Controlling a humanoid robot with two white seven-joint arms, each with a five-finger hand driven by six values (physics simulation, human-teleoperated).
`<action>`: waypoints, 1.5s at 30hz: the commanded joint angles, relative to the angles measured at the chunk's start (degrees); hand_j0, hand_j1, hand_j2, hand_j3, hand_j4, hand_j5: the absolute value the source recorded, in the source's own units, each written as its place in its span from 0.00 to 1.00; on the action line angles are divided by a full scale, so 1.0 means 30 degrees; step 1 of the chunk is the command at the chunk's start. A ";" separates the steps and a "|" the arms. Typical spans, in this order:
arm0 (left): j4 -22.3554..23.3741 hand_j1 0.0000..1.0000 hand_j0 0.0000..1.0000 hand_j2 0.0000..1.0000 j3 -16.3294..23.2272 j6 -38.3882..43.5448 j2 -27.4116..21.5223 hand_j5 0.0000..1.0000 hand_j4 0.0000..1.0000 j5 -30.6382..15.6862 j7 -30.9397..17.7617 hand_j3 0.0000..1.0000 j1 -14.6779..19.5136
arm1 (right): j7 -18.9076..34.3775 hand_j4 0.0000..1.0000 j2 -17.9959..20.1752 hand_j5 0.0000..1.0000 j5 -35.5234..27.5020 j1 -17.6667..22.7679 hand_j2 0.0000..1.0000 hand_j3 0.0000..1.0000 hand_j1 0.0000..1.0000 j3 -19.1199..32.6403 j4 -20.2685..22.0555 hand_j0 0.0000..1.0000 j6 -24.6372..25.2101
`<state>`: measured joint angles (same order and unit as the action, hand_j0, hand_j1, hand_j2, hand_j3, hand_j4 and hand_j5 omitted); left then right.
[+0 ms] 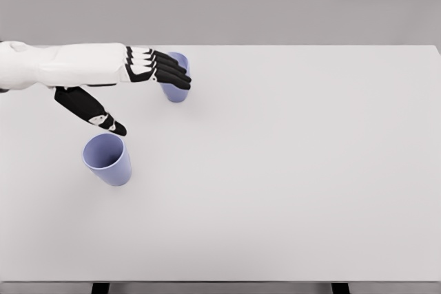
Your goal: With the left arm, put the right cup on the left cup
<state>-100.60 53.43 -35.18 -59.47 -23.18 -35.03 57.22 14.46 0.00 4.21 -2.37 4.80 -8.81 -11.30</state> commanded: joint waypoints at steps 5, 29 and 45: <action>0.3853 1.00 1.00 1.00 0.1260 0.0059 0.2067 1.00 1.00 0.0080 0.0008 1.00 0.1844 | -0.0015 1.00 0.0000 1.00 0.0004 0.0264 1.00 1.00 1.00 0.0010 0.0008 1.00 0.0017; 1.6804 1.00 1.00 1.00 0.3108 0.0059 0.9949 1.00 1.00 0.5880 0.0008 1.00 0.3281 | -0.0015 1.00 0.0000 1.00 0.0004 0.0264 1.00 1.00 1.00 -0.0019 0.0008 1.00 0.0017; 1.9468 1.00 1.00 1.00 0.2348 0.0059 1.0593 1.00 1.00 0.8135 0.0008 1.00 0.3223 | -0.0015 1.00 0.0000 1.00 0.0004 0.0264 1.00 1.00 1.00 -0.0019 0.0008 1.00 0.0017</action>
<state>-44.67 61.44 -35.15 -27.97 -0.50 -35.02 66.88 14.40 0.00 4.19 -1.58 4.74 -8.79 -11.24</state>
